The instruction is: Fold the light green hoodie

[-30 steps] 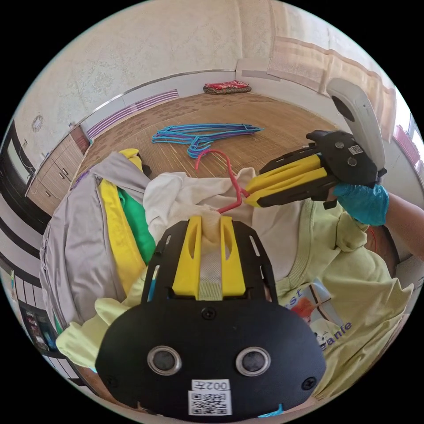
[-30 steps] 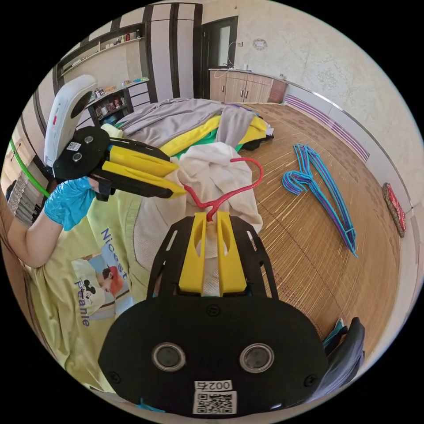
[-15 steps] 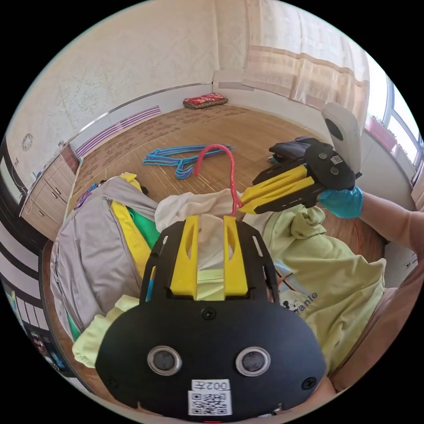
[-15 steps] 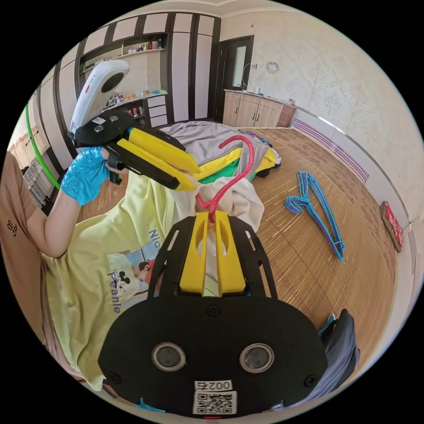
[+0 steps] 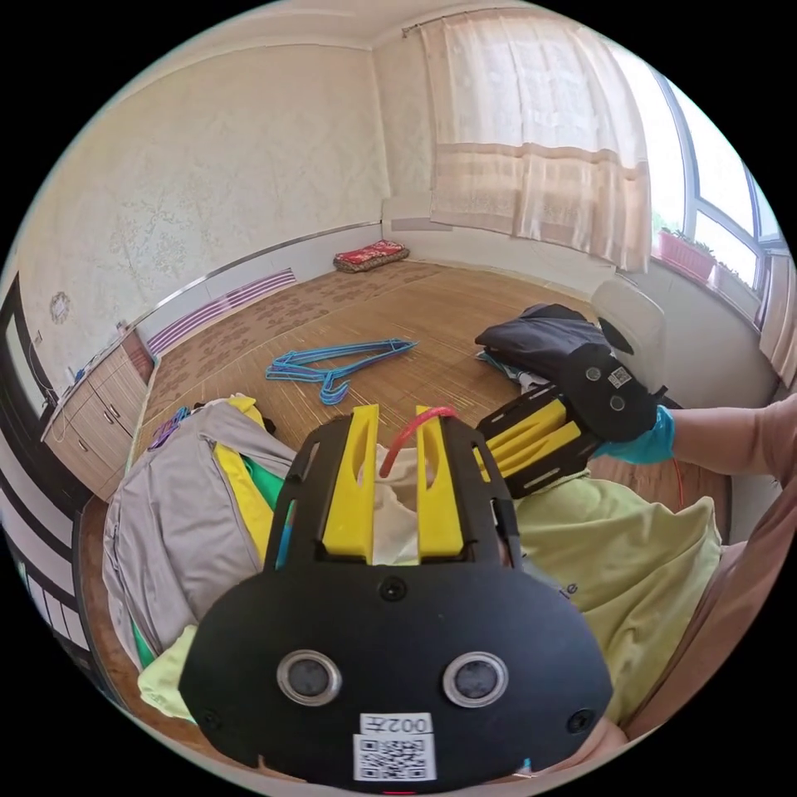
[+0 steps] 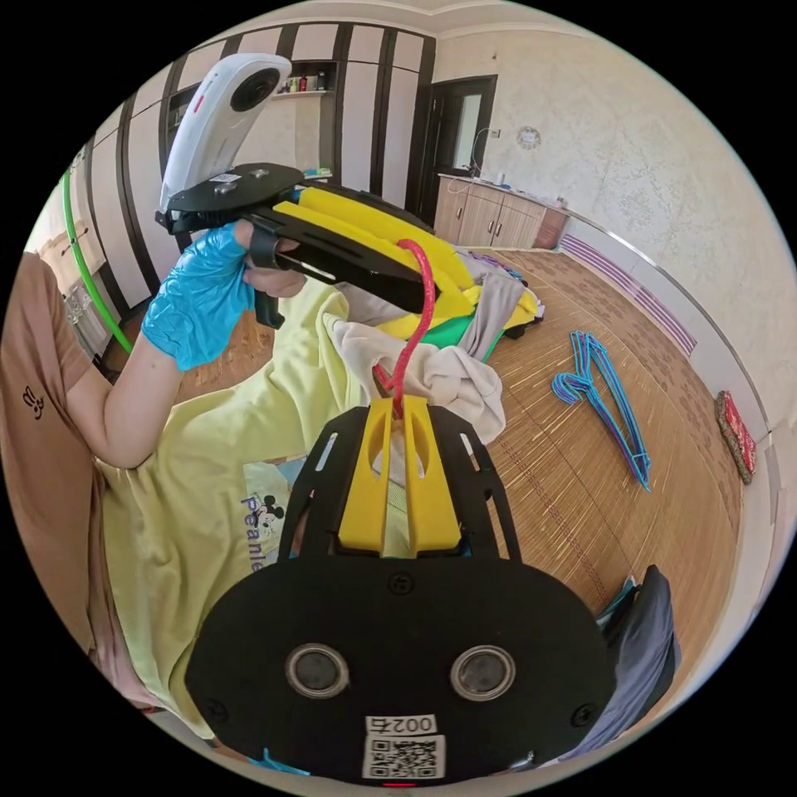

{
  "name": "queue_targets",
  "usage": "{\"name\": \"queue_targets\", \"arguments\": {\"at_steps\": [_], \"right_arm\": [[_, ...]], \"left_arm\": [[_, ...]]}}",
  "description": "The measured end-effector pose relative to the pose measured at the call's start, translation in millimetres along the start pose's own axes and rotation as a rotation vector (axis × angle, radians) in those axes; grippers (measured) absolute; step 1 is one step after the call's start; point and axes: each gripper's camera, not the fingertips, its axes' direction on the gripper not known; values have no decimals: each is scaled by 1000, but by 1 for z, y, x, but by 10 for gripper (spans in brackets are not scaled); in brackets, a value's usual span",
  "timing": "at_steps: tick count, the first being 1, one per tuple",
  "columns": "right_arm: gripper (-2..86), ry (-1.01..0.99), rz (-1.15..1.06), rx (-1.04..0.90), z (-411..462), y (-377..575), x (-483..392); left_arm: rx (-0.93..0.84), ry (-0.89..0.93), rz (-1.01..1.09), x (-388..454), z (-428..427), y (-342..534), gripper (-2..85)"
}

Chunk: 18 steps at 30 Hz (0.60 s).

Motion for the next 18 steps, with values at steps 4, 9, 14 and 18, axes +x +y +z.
{"name": "queue_targets", "arguments": {"at_steps": [4,9,14,18], "right_arm": [[0,15,3,2,-5,2,-8],[0,50,14,40,-19,5,-19],[-1,111,22,118,-43,5,-31],[-3,199,-21,182,-72,-5,-44]], "left_arm": [[-23,-33,6,8,-7,-2,24],[-23,-58,-22,13,-23,-4,31],[45,-108,-33,21,-49,-9,34],[125,-168,-33,26,-81,-21,31]]}}
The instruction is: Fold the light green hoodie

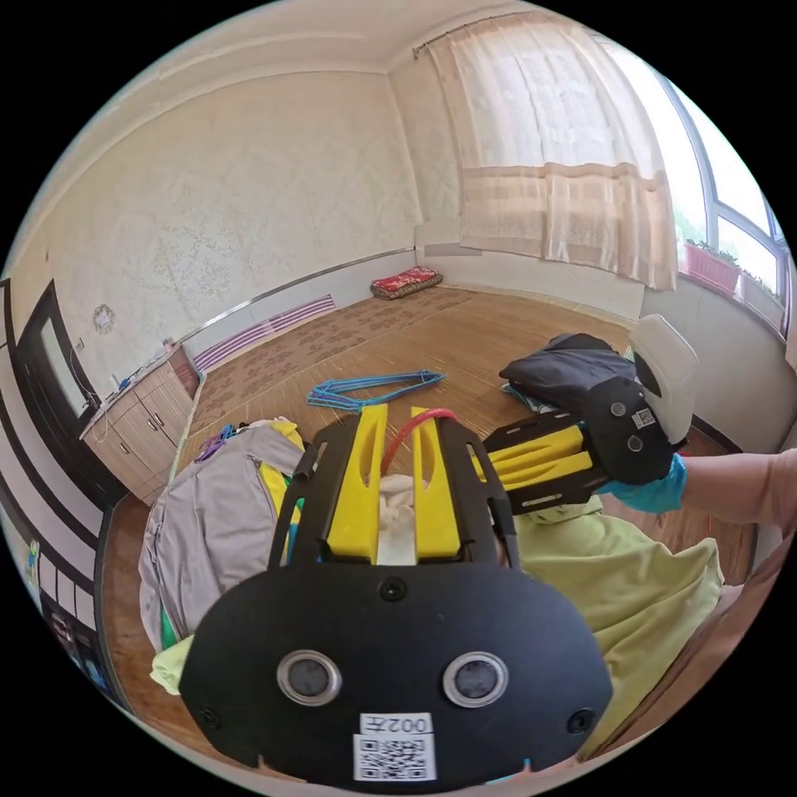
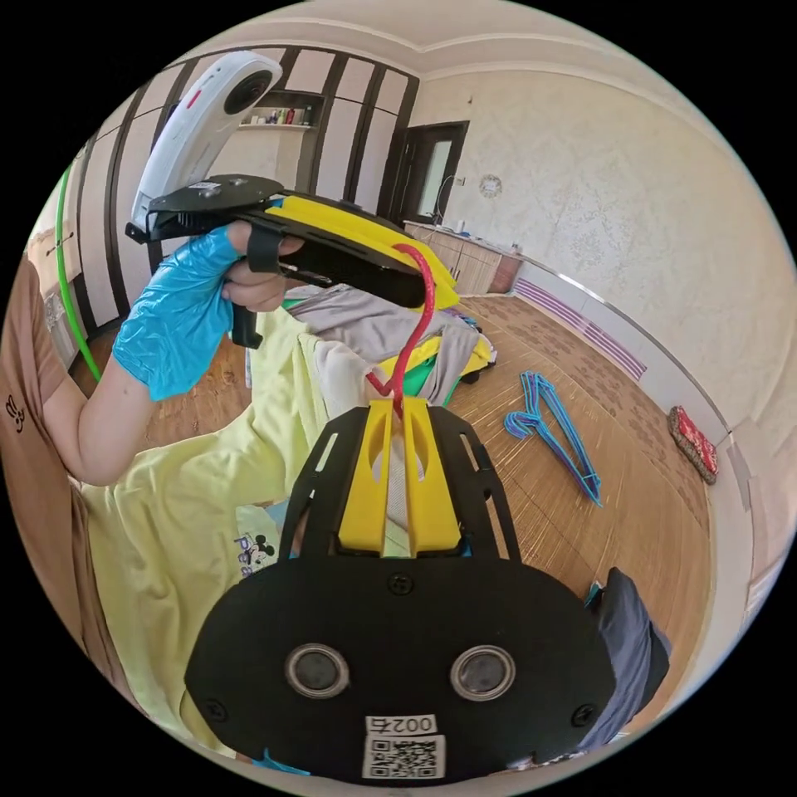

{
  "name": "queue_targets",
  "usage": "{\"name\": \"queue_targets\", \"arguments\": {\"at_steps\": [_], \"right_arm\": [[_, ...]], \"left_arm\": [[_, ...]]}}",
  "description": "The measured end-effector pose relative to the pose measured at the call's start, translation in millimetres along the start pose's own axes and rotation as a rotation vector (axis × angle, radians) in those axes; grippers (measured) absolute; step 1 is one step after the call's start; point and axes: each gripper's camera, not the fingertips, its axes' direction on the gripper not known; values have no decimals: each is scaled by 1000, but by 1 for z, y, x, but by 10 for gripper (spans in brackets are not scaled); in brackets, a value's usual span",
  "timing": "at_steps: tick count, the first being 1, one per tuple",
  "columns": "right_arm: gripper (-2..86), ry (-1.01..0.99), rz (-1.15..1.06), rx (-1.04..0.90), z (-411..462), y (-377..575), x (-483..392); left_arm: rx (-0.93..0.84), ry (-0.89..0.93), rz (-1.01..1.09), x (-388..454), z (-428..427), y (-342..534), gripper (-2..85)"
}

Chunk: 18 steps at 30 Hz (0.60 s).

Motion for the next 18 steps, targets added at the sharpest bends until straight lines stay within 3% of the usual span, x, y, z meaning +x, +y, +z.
{"name": "queue_targets", "arguments": {"at_steps": [10,18], "right_arm": [[0,110,-113,134,-43,-58,-12],[16,-70,-38,8,-5,-22,-20]], "left_arm": [[180,-164,-95,-24,-70,-31,15],[-10,-102,-136,-22,-39,7,36]]}}
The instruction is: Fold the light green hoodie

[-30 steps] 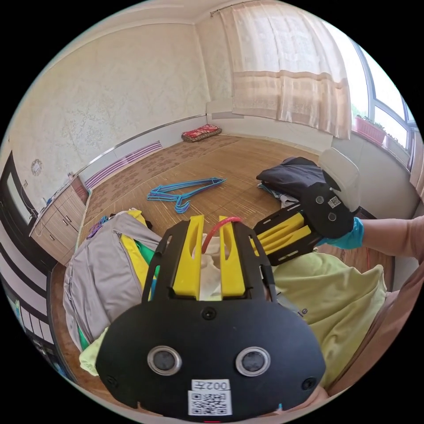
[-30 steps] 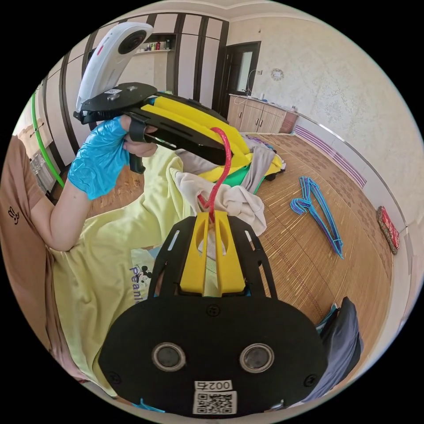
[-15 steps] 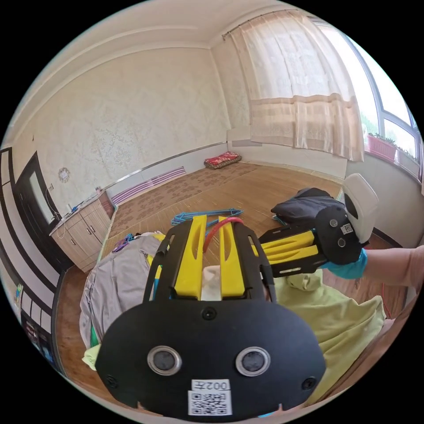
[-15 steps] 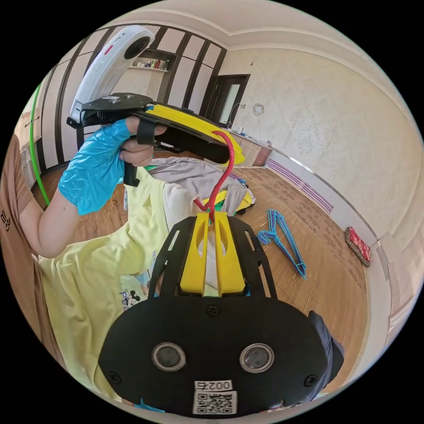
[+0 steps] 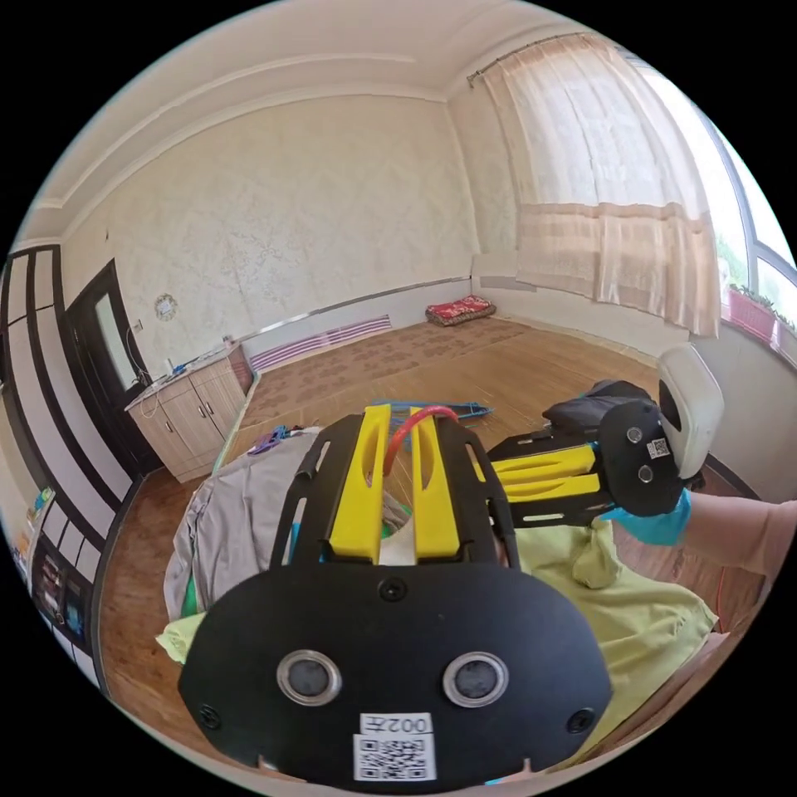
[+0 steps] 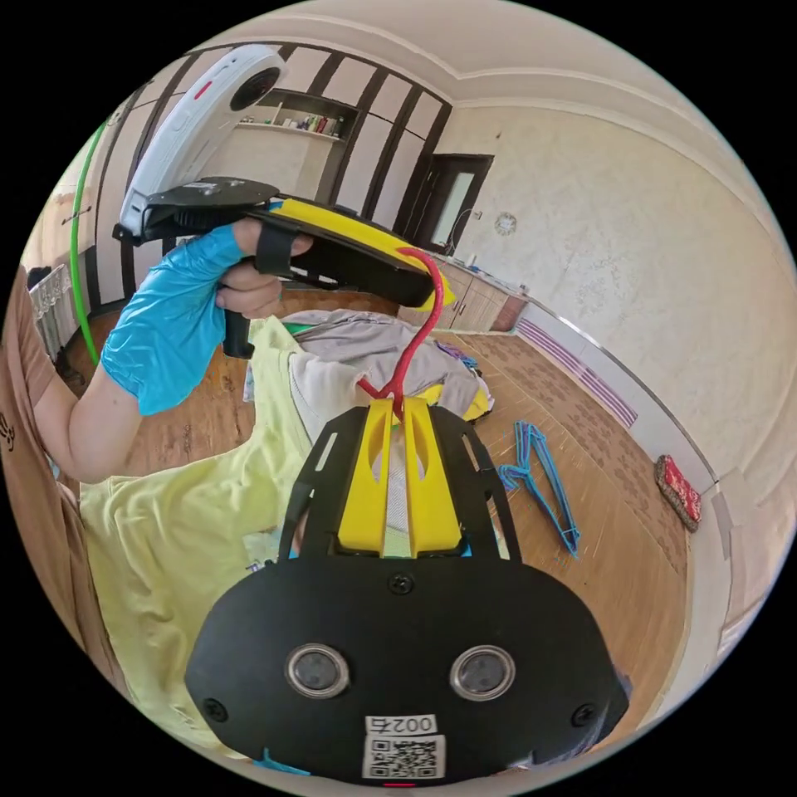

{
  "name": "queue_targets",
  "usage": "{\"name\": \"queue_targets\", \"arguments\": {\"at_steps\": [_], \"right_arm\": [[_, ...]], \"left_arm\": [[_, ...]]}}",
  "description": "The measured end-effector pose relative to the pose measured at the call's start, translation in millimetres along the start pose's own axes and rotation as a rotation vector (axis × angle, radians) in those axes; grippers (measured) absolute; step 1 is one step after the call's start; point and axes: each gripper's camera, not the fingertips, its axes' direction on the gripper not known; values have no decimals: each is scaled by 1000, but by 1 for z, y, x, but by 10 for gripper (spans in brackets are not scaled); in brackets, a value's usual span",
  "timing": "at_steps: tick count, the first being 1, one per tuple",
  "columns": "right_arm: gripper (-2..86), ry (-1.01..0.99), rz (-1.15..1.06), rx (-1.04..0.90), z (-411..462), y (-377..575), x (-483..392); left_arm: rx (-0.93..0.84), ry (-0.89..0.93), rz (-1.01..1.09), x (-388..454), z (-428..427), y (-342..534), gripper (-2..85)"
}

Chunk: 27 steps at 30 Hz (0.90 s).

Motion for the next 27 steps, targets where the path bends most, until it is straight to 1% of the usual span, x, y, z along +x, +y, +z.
{"name": "queue_targets", "arguments": {"at_steps": [3,9,15,23,27], "right_arm": [[38,-50,55,-42,8,26,3],[81,-26,157,-95,12,60,17],[111,-88,256,-70,23,70,30],[93,-70,231,-114,41,72,29],[65,25,160,-170,45,81,25]], "left_arm": [[-52,23,8,12,17,16,38],[-109,66,22,25,33,27,37],[-152,86,85,42,39,29,28],[-198,58,169,68,42,28,1],[-219,35,205,82,42,28,-4]]}}
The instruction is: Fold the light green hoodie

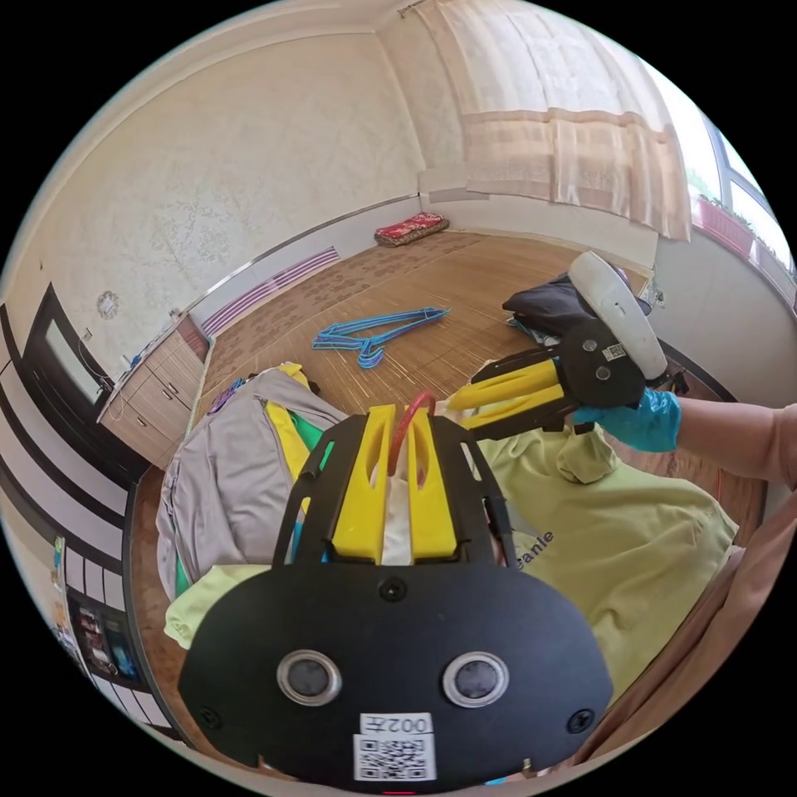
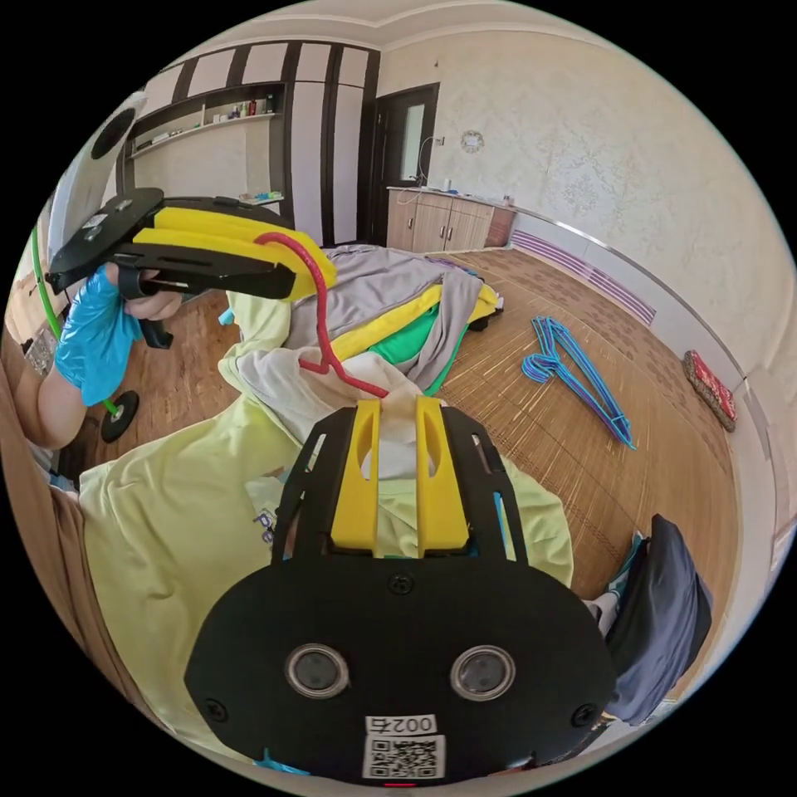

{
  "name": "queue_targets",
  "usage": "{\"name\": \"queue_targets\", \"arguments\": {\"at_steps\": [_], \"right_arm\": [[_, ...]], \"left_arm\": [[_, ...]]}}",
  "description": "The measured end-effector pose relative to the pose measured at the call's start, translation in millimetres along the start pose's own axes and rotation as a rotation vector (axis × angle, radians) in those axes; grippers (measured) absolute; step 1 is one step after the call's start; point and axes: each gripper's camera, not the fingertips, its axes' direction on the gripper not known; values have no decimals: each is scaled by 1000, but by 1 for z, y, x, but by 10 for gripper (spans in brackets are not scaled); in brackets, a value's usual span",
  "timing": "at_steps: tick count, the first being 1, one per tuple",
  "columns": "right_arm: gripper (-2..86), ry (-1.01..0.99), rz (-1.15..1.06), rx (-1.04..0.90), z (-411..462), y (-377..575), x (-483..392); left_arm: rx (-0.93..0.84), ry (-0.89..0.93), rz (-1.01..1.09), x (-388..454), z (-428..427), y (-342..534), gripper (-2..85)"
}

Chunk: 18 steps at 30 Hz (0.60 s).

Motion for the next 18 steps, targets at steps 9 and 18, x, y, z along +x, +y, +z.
{"name": "queue_targets", "arguments": {"at_steps": [9,18], "right_arm": [[11,33,67,-19,6,17,15],[1,85,176,-49,16,28,25]], "left_arm": [[-36,-92,17,24,-1,-10,-7],[-65,-172,2,35,-7,-14,-9]]}}
